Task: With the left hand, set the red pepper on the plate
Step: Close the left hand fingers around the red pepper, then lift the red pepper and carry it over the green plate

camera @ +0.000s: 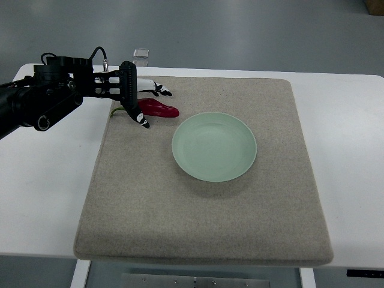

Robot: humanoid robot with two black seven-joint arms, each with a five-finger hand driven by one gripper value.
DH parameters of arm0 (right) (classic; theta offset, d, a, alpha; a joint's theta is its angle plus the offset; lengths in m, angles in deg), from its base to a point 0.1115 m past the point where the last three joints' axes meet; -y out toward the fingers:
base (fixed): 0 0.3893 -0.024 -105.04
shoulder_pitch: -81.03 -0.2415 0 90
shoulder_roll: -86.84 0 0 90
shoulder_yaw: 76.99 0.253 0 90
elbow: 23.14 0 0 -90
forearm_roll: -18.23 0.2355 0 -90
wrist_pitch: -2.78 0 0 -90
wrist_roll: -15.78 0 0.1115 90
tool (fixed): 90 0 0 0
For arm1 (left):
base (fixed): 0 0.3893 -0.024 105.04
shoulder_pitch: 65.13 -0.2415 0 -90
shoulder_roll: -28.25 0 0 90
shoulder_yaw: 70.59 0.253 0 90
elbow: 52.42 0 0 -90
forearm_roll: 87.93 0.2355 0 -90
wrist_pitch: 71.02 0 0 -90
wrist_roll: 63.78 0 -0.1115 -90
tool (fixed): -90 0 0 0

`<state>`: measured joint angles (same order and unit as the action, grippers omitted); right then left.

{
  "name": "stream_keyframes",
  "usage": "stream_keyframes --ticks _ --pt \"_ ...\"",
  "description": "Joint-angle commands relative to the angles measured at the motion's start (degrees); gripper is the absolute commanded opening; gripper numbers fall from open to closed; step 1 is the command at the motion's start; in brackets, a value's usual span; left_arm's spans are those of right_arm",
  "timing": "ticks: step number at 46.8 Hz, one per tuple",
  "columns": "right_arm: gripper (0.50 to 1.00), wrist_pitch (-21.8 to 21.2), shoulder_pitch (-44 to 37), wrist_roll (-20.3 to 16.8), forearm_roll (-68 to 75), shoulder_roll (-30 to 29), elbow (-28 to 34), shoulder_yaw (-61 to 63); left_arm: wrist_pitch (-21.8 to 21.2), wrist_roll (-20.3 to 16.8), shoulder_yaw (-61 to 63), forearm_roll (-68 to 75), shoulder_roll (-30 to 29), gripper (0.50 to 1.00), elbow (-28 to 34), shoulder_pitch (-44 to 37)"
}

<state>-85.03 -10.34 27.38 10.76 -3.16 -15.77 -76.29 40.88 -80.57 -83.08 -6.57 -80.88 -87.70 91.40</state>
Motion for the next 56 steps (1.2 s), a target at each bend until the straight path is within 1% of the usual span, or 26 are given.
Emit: stream_keyframes --ticks 1,3,6,8,9,11,12,14,18,20,22,23,44,48,52,56 --pt "0.928 0.00 -0.04 0.00 0.00 0.00 -0.07 0.00 -0.01 0.00 0.10 0.03 -0.03 0.851 0.04 0.00" --pt "0.928 0.00 -0.04 0.00 0.00 0.00 0.01 0.00 -0.01 0.00 0.28 0.03 -0.03 0.817 0.04 0.00" --pt "0.928 0.00 0.05 0.00 0.00 0.00 0.01 0.00 -0.01 0.00 0.45 0.03 -0.03 0.780 0.04 0.00" --pt "0.928 0.00 0.05 0.00 0.00 0.00 0.01 0.00 -0.01 0.00 0.45 0.03 -0.03 0.776 0.04 0.00" --pt "0.928 0.00 -0.04 0.00 0.00 0.00 0.01 0.00 -0.01 0.00 0.45 0.03 -0.03 0.765 0.04 0.00" --pt "0.928 0.00 0.05 0.00 0.00 0.00 0.01 0.00 -0.01 0.00 0.54 0.03 -0.03 0.722 0.04 0.00" --pt "0.928 0.00 0.05 0.00 0.00 0.00 0.01 0.00 -0.01 0.00 0.54 0.03 -0.03 0.709 -0.05 -0.08" --pt "0.928 0.00 0.05 0.00 0.00 0.00 0.01 0.00 -0.01 0.00 0.54 0.03 -0.03 0.699 0.04 -0.08" --pt "0.928 0.00 -0.04 0.00 0.00 0.00 0.01 0.00 -0.01 0.00 0.54 0.03 -0.03 0.598 0.04 -0.08" --pt "0.928 0.00 0.05 0.00 0.00 0.00 0.01 0.00 -0.01 0.00 0.54 0.03 -0.03 0.572 0.04 0.00" --pt "0.928 0.00 0.05 0.00 0.00 0.00 0.01 0.00 -0.01 0.00 0.54 0.03 -0.03 0.519 0.04 0.00" --pt "0.928 0.00 0.05 0.00 0.00 0.00 0.01 0.00 -0.01 0.00 0.54 0.03 -0.03 0.500 0.04 0.00" --pt "0.928 0.00 0.05 0.00 0.00 0.00 0.01 0.00 -0.10 0.09 -0.69 -0.85 -0.03 0.500 0.30 0.79" --pt "0.928 0.00 0.05 0.00 0.00 0.00 0.01 0.00 -0.01 0.00 -1.04 -1.20 -0.11 0.500 -0.14 2.55" --pt "0.928 0.00 0.05 0.00 0.00 0.00 -0.07 0.00 -0.01 -0.43 -2.62 -1.29 -0.03 0.500 -1.63 4.22" --pt "0.928 0.00 0.05 0.00 0.00 0.00 0.01 0.00 -0.01 -0.88 -4.38 -1.20 0.15 0.500 -4.79 4.40"
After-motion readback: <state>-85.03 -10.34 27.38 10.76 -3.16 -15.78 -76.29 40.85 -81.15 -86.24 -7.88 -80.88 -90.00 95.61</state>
